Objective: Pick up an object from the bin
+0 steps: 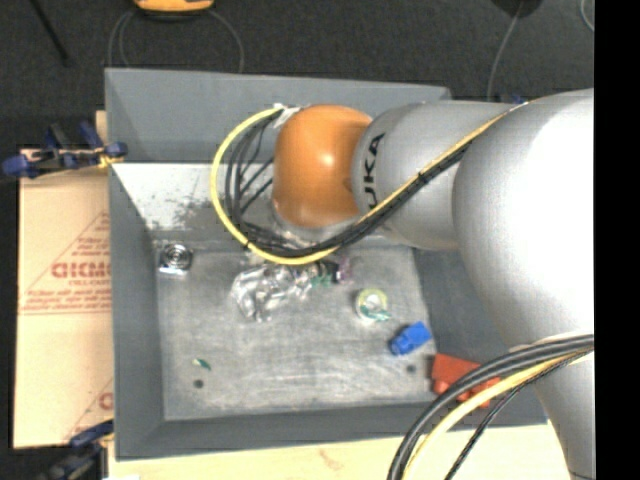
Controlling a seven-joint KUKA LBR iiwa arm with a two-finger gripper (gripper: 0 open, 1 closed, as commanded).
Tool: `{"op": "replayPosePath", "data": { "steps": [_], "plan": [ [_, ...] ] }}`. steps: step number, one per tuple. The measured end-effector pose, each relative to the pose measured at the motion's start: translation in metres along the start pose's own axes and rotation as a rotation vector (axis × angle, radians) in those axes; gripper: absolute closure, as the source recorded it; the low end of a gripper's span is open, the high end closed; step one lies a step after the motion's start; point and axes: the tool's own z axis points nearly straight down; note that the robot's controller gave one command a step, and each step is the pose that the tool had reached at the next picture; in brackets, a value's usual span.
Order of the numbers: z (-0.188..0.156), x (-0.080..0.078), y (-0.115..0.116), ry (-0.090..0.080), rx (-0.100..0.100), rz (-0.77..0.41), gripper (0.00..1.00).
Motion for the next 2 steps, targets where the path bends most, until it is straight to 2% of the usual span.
{"op": "replayPosePath", "data": {
  "steps": [1, 2],
  "plan": [
    [-0.001, -0.001, 0.000, -0.001, -0.001, 0.003, 1.00],
    [-0.017, -0.002, -0.001, 0.000, 0.000, 0.007, 1.00]
  ]
}}
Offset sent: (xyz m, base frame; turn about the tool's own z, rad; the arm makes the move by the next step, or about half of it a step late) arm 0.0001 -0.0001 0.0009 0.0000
